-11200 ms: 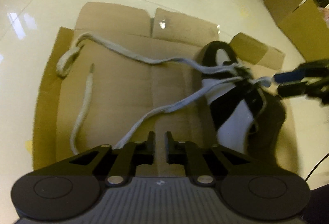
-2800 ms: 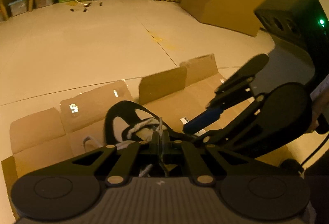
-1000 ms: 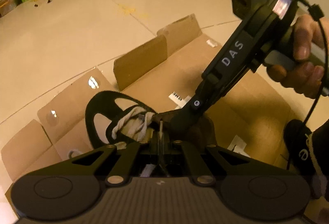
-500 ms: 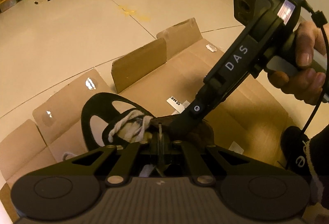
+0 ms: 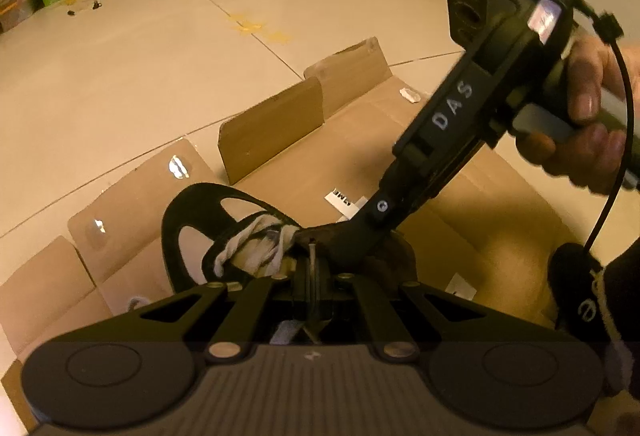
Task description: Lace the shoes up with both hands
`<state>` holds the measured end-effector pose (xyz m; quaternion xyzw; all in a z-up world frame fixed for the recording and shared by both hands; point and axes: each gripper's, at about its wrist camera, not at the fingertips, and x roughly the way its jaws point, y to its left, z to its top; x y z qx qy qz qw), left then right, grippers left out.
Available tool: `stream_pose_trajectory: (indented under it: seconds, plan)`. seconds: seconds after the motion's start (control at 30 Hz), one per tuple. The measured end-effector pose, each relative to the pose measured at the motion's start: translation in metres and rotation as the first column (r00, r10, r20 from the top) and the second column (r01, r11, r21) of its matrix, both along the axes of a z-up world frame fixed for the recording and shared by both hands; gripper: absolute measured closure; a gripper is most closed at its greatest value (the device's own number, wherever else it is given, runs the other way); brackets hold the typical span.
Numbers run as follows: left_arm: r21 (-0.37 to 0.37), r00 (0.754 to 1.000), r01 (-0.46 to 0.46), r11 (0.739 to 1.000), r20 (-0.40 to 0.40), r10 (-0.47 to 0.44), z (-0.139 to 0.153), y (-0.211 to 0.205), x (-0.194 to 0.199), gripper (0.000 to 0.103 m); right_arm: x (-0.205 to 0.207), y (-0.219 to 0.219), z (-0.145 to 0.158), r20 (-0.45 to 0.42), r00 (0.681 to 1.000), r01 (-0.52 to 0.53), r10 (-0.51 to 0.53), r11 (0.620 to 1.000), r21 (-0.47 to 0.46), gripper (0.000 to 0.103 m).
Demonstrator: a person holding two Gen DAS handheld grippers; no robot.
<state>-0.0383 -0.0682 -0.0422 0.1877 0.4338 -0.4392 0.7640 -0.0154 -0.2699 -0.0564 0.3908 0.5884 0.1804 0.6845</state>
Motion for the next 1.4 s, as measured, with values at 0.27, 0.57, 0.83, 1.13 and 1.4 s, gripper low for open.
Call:
stream_pose_trajectory:
  seconds: [0.27, 0.57, 0.83, 1.13, 1.4]
  plan:
    - [-0.006, 1.000, 0.011, 1.000, -0.002, -0.011, -0.001, -0.001, 0.002, 0.102, -0.002, 0.001, -0.004, -0.005, 1.000, 0.002, -0.002, 1.000, 0.008, 0.086]
    - [-0.014, 1.000, 0.022, 1.000, 0.010, -0.022, -0.005, -0.002, 0.003, 0.101, -0.004, 0.001, -0.003, -0.021, 1.000, 0.015, -0.014, 1.000, 0.026, 0.075]
    - [0.021, 0.999, 0.038, 0.999, -0.007, -0.038, -0.011, -0.010, 0.009, 0.094, 0.000, -0.014, 0.003, -0.020, 0.994, 0.110, -0.108, 0.992, 0.067, 0.075]
    - [0.035, 0.999, 0.023, 0.999, -0.039, -0.021, 0.001, -0.003, 0.009, 0.075, -0.001, -0.019, 0.003, -0.020, 0.992, 0.129, -0.128, 0.991, 0.047, 0.072]
    - [0.060, 1.000, 0.007, 0.998, -0.028, -0.006, 0.011, -0.004, 0.005, 0.078, 0.001, -0.023, 0.000, -0.025, 0.992, 0.127, -0.126, 0.991, 0.046, 0.071]
